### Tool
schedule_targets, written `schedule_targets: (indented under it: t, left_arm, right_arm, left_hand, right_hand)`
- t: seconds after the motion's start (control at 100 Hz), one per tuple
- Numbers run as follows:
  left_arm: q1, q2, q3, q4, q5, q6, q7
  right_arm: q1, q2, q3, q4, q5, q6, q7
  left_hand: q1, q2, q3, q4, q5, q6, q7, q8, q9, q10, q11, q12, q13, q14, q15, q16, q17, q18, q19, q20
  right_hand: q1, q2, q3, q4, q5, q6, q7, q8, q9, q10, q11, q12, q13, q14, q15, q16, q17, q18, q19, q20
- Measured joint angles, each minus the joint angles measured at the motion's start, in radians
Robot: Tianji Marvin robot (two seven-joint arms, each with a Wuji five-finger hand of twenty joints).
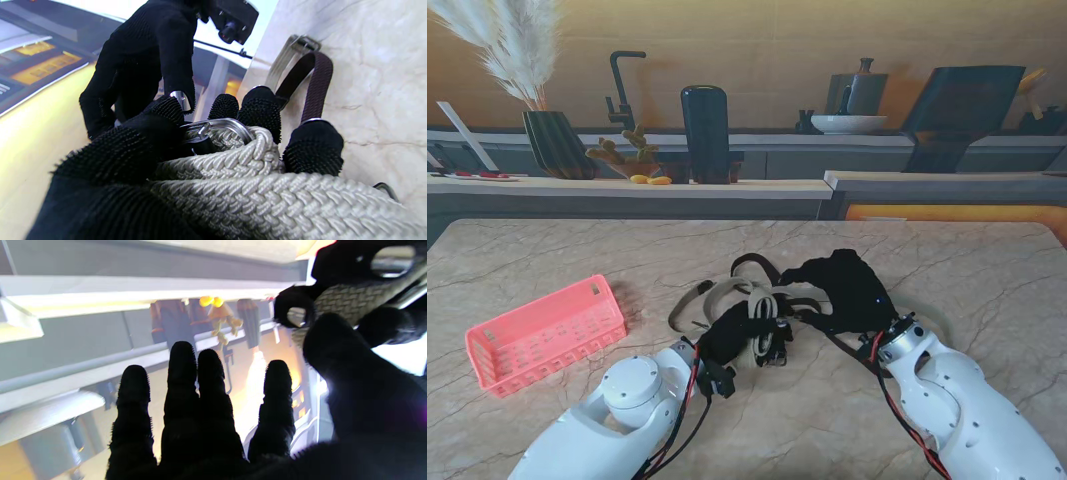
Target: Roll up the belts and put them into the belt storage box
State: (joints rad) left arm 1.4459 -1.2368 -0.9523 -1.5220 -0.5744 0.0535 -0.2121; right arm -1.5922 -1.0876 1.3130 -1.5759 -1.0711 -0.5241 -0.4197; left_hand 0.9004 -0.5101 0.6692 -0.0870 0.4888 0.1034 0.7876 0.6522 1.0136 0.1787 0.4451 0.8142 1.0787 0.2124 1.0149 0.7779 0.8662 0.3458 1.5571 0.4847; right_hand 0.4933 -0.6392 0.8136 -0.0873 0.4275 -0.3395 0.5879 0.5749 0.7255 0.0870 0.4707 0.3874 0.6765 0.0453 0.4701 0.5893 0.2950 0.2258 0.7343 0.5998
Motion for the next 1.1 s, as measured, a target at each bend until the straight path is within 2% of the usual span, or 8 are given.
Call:
schedule_targets:
  t: [0.1, 0.3, 0.43, 0.63, 0.8, 0.82, 0.9, 1.1]
  left_arm:
    - [-0.020, 0.008, 0.002, 0.022, -0.009, 0.016, -0.060]
    - [-0.040, 0.014, 0.010, 0.039, -0.021, 0.035, -0.084]
    - [-0.052, 0.019, 0.015, 0.054, -0.029, 0.037, -0.144]
    - [-0.064, 0.024, 0.021, 0.068, -0.043, 0.035, -0.171]
    - [-0.065, 0.024, 0.023, 0.069, -0.047, 0.035, -0.165]
    - [-0.065, 0.024, 0.023, 0.069, -0.048, 0.035, -0.163]
    - [-0.064, 0.024, 0.023, 0.069, -0.048, 0.035, -0.156]
    - [-0.053, 0.023, 0.021, 0.065, -0.046, 0.033, -0.124]
  right_arm:
    - [0.012, 0.010, 0.007, -0.011, 0.014, -0.055, 0.103]
    - [0.066, 0.025, -0.027, 0.004, 0.013, -0.088, 0.119]
    - [0.105, 0.027, -0.062, 0.033, 0.013, -0.108, 0.120]
    - [0.146, 0.029, -0.104, 0.072, 0.033, -0.156, 0.160]
    - [0.178, 0.028, -0.132, 0.110, 0.071, -0.208, 0.168]
    - [0.179, 0.027, -0.133, 0.111, 0.075, -0.209, 0.171]
    - [0.187, 0.026, -0.143, 0.117, 0.086, -0.212, 0.176]
    - [0.216, 0.022, -0.178, 0.147, 0.129, -0.221, 0.185]
  left_hand:
    - [0.000, -0.003, -0.004, 0.001, 0.000, 0.010, -0.086, -0.056, 0.000, 0.000, 0.000, 0.003, 0.056, -0.060, 0.059, 0.011, 0.091, -0.063, 0.064, -0.032]
    - [-0.041, 0.009, -0.063, 0.011, -0.001, 0.018, -0.163, -0.118, -0.079, -0.001, 0.100, -0.058, 0.116, -0.161, 0.101, 0.047, 0.151, -0.165, 0.109, -0.036]
    - [-0.129, 0.009, -0.052, 0.011, -0.003, 0.018, -0.216, -0.153, -0.127, 0.000, 0.127, -0.180, 0.121, -0.166, 0.111, 0.058, 0.154, -0.171, 0.110, -0.027]
    - [-0.191, -0.032, -0.054, 0.015, -0.032, 0.019, -0.278, -0.192, -0.150, 0.011, 0.124, -0.216, 0.121, -0.166, 0.112, 0.060, 0.155, -0.171, 0.110, -0.027]
    - [-0.206, -0.043, -0.051, 0.015, -0.032, 0.019, -0.292, -0.202, -0.150, 0.011, 0.124, -0.223, 0.121, -0.166, 0.133, 0.063, 0.156, -0.171, 0.113, -0.027]
    - [-0.207, -0.043, -0.051, 0.015, -0.032, 0.019, -0.292, -0.202, -0.150, 0.011, 0.124, -0.224, 0.121, -0.166, 0.135, 0.063, 0.156, -0.171, 0.113, -0.027]
    - [-0.207, -0.043, -0.051, 0.015, -0.032, 0.019, -0.292, -0.203, -0.150, 0.011, 0.124, -0.224, 0.121, -0.166, 0.150, 0.072, 0.159, -0.171, 0.118, -0.027]
    - [-0.207, -0.043, -0.051, 0.015, -0.026, 0.032, -0.295, -0.213, -0.150, 0.011, 0.124, -0.224, 0.132, -0.164, 0.167, 0.072, 0.161, -0.171, 0.135, -0.027]
  right_hand:
    - [0.000, 0.000, 0.000, 0.000, -0.034, -0.012, -0.008, -0.013, -0.027, -0.004, -0.015, -0.006, 0.000, -0.012, -0.017, -0.010, 0.002, -0.003, -0.001, 0.000]
    - [0.000, 0.000, 0.000, 0.000, -0.101, -0.016, -0.004, -0.025, -0.092, -0.008, -0.043, -0.015, 0.000, -0.020, -0.041, -0.016, 0.002, -0.014, -0.013, 0.000]
    - [0.000, 0.000, 0.013, 0.000, -0.150, -0.027, -0.007, -0.037, -0.131, -0.014, -0.041, -0.018, 0.000, -0.026, -0.043, -0.016, 0.003, -0.016, -0.015, 0.000]
    - [0.000, 0.000, 0.039, 0.000, -0.146, -0.051, 0.023, -0.043, -0.131, -0.026, -0.041, -0.026, 0.000, -0.033, -0.053, -0.024, 0.011, -0.027, -0.020, 0.000]
    - [0.000, -0.011, 0.060, 0.011, 0.014, -0.061, 0.097, -0.017, -0.022, -0.067, -0.026, -0.026, 0.022, -0.046, -0.053, -0.025, 0.026, -0.028, -0.021, 0.000]
    - [0.012, -0.013, 0.061, -0.012, 0.040, -0.061, 0.110, -0.018, 0.003, -0.075, -0.025, -0.026, 0.030, -0.047, -0.052, -0.025, 0.028, -0.028, -0.021, 0.000]
    - [0.061, -0.014, 0.054, -0.076, 0.117, -0.061, 0.203, -0.106, 0.096, -0.097, -0.024, -0.023, 0.052, -0.054, -0.051, -0.025, 0.039, -0.028, -0.021, 0.000]
    - [0.097, -0.068, 0.045, -0.080, 0.224, -0.062, 0.264, -0.211, 0.238, -0.105, -0.011, -0.015, 0.116, -0.062, -0.012, 0.000, 0.063, -0.028, -0.021, 0.000]
